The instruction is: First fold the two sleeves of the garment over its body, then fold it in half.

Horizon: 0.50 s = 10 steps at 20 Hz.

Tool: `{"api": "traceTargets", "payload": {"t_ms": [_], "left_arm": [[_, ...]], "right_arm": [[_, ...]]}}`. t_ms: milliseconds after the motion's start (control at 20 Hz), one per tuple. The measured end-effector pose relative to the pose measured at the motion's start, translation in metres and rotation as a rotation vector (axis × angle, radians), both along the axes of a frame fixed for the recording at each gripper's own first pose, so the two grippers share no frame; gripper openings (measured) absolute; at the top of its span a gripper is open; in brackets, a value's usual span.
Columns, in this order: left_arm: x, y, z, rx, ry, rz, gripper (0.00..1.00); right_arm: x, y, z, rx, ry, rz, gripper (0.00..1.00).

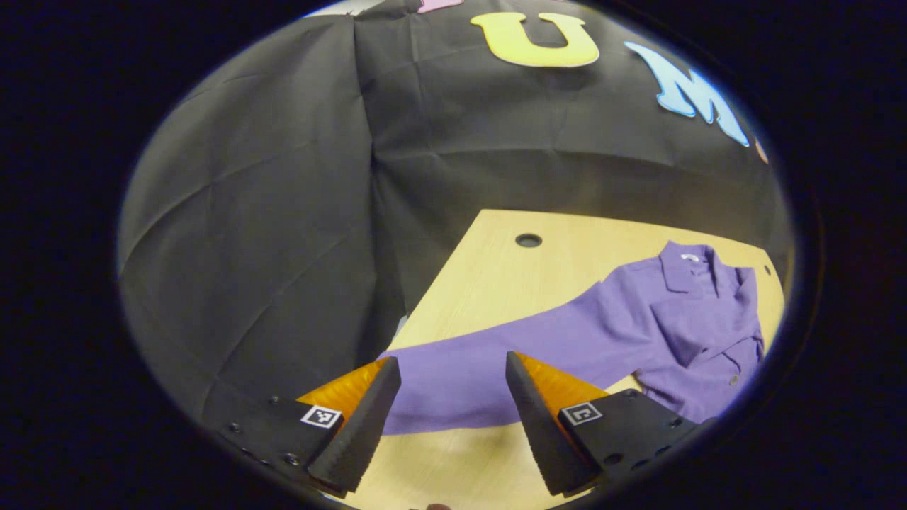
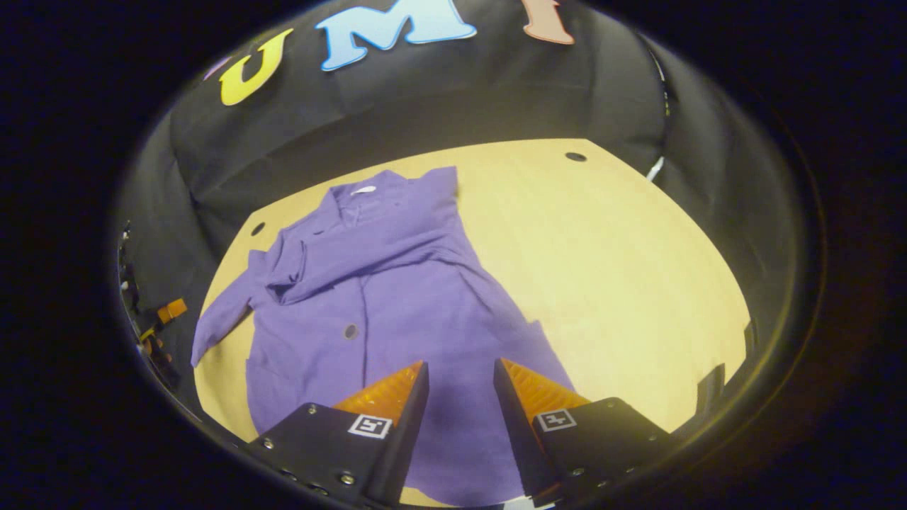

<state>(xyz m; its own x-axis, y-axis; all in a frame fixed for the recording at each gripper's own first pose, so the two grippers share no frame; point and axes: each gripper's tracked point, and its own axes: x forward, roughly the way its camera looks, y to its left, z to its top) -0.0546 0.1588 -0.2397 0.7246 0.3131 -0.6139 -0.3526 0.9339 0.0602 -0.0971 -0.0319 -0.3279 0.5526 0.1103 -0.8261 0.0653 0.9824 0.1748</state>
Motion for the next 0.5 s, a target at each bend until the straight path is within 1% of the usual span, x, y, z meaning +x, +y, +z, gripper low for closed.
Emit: {"api": "traceTargets", "payload": {"t_ms": [100,150,200,250,300,500], "left_arm": [[-0.006,0.004,-0.023,-0.021,0.055,0.021,0.97],[-0.006,0.007,-0.033,-0.027,0.072,0.030,0.95],[-0.008,0.009,-0.042,-0.031,0.089,0.039,0.98],[-0.010,0.011,-0.049,-0.035,0.104,0.046,0.98],[-0.011,0.014,-0.055,-0.036,0.119,0.052,0.95],[-0.013,0.020,-0.078,-0.030,0.162,0.072,0.95]], "right_arm": [[-0.015,-0.013,-0.003,-0.009,0.022,-0.020,0.59],[-0.023,-0.018,-0.004,-0.015,0.033,-0.025,0.59],[-0.030,-0.021,-0.005,-0.019,0.045,-0.027,0.59],[-0.035,-0.023,-0.006,-0.022,0.057,-0.029,0.59],[-0.043,-0.026,-0.007,-0.021,0.068,-0.031,0.59],[-0.059,-0.033,-0.009,-0.025,0.095,-0.040,0.59]]}}
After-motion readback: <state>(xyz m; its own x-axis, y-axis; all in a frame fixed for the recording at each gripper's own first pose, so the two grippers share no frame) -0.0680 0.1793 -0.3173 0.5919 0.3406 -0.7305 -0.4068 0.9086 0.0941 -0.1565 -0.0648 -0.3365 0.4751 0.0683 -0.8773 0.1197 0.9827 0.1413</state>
